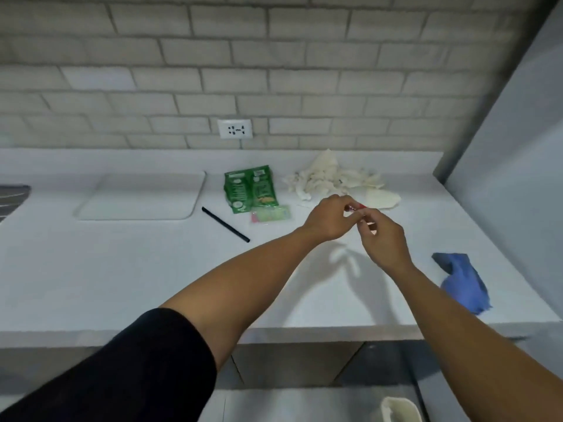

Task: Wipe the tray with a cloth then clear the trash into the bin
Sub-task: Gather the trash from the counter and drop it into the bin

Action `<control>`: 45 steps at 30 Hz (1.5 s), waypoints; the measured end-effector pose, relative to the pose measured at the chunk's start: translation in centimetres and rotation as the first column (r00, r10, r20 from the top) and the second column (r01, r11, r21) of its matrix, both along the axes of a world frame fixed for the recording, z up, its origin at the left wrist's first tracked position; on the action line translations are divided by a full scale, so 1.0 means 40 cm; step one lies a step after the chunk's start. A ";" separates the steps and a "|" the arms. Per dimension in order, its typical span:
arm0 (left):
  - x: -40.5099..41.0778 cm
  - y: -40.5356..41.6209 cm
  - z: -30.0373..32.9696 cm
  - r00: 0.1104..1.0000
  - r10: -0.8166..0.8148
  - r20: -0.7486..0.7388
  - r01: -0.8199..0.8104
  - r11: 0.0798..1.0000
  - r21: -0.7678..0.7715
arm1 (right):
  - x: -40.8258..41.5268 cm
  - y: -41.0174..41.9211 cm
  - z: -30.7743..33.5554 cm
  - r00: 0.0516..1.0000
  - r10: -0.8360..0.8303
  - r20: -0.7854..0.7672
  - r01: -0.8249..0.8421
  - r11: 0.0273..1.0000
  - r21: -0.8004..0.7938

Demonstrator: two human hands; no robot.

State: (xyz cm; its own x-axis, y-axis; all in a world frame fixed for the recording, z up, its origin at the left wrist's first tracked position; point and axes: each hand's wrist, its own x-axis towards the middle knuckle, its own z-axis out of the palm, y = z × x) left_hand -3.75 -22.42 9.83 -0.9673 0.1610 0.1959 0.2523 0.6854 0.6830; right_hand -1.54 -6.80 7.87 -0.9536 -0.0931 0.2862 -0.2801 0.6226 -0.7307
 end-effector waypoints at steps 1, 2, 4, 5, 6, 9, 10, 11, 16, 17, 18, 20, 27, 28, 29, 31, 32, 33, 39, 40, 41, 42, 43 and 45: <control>-0.004 -0.046 -0.012 0.999 0.039 0.005 -0.039 0.999 -0.012 | -0.019 -0.040 -0.009 0.999 0.039 0.002 -0.039 0.999 0.006; -0.008 -0.088 -0.025 0.997 0.078 0.012 -0.078 0.997 -0.024 | -0.040 -0.076 -0.021 0.997 0.074 0.010 -0.074 0.997 0.015; -0.023 -0.160 -0.059 0.988 0.148 0.035 -0.147 0.988 -0.045 | -0.089 -0.139 -0.050 0.988 0.145 0.056 -0.148 0.987 0.057; -0.033 -0.190 -0.078 0.983 0.175 0.048 -0.173 0.984 -0.052 | -0.117 -0.164 -0.067 0.980 0.176 0.089 -0.183 0.979 0.087; -0.044 -0.217 -0.097 0.978 0.199 0.063 -0.196 0.979 -0.058 | -0.146 -0.187 -0.084 0.972 0.202 0.121 -0.216 0.969 0.118; -0.082 -0.290 -0.147 0.952 0.291 0.094 -0.281 0.954 -0.108 | -0.239 -0.235 -0.128 0.945 0.259 0.202 -0.295 0.940 0.171; -0.095 -0.311 -0.161 0.938 0.330 0.105 -0.317 0.941 -0.122 | -0.272 -0.246 -0.138 0.935 0.272 0.228 -0.316 0.930 0.187; -0.106 -0.331 -0.171 0.922 0.369 0.121 -0.351 0.925 -0.143 | -0.305 -0.254 -0.145 0.927 0.279 0.251 -0.332 0.922 0.201; -0.172 -0.421 -0.209 0.834 0.517 0.192 -0.472 0.849 -0.237 | -0.450 -0.266 -0.168 0.901 0.295 0.318 -0.376 0.897 0.233; -0.185 -0.434 -0.214 0.817 0.543 0.196 -0.499 0.835 -0.234 | -0.473 -0.268 -0.174 0.895 0.307 0.323 -0.393 0.886 0.246; -0.198 -0.443 -0.220 0.803 0.563 0.196 -0.521 0.822 -0.229 | -0.494 -0.271 -0.180 0.888 0.324 0.326 -0.414 0.872 0.260; -0.222 -0.454 -0.232 0.790 0.581 0.195 -0.539 0.810 -0.232 | -0.530 -0.284 -0.193 0.875 0.354 0.331 -0.449 0.848 0.281; -0.307 -0.466 -0.264 0.735 0.647 0.206 -0.582 0.756 -0.299 | -0.574 -0.372 -0.235 0.830 0.468 0.305 -0.553 0.761 0.338; -0.317 -0.472 -0.270 0.726 0.661 0.188 -0.591 0.740 -0.320 | -0.569 -0.390 -0.244 0.813 0.507 0.286 -0.581 0.741 0.337; -0.327 -0.479 -0.275 0.721 0.671 0.173 -0.594 0.727 -0.343 | -0.561 -0.407 -0.256 0.790 0.549 0.272 -0.613 0.716 0.334; -0.343 -0.494 -0.286 0.714 0.678 0.175 -0.580 0.712 -0.395 | -0.541 -0.436 -0.285 0.743 0.612 0.271 -0.666 0.638 0.386; -0.346 -0.502 -0.292 0.708 0.678 0.199 -0.557 0.709 -0.432 | -0.530 -0.446 -0.302 0.730 0.632 0.261 -0.670 0.588 0.453; -0.344 -0.508 -0.299 0.702 0.672 0.236 -0.521 0.711 -0.473 | -0.519 -0.453 -0.317 0.730 0.644 0.230 -0.653 0.556 0.515; -0.327 -0.507 -0.333 0.674 0.682 0.284 -0.412 0.666 -0.622 | -0.500 -0.436 -0.327 0.812 0.575 0.099 -0.514 0.626 0.586; -0.326 -0.506 -0.331 0.670 0.691 0.272 -0.421 0.655 -0.628 | -0.500 -0.429 -0.321 0.825 0.551 0.123 -0.509 0.632 0.584; -0.324 -0.505 -0.328 0.663 0.697 0.271 -0.422 0.648 -0.634 | -0.500 -0.423 -0.315 0.835 0.530 0.149 -0.507 0.634 0.585; -0.322 -0.503 -0.326 0.661 0.699 0.275 -0.417 0.646 -0.639 | -0.499 -0.418 -0.309 0.842 0.511 0.171 -0.503 0.633 0.588; -0.319 -0.500 -0.324 0.662 0.696 0.279 -0.409 0.647 -0.644 | -0.498 -0.413 -0.303 0.849 0.493 0.187 -0.498 0.632 0.594; -0.311 -0.487 -0.319 0.669 0.687 0.282 -0.396 0.651 -0.648 | -0.493 -0.400 -0.289 0.870 0.446 0.211 -0.475 0.639 0.605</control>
State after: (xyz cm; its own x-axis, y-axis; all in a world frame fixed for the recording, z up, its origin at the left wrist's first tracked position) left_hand -16.19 -41.90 -2.93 -0.8344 -0.4970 -0.2382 -0.5317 0.8397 0.1106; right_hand -21.26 -22.80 -3.68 -0.7463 -0.6646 -0.0376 -0.6383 0.7305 -0.2429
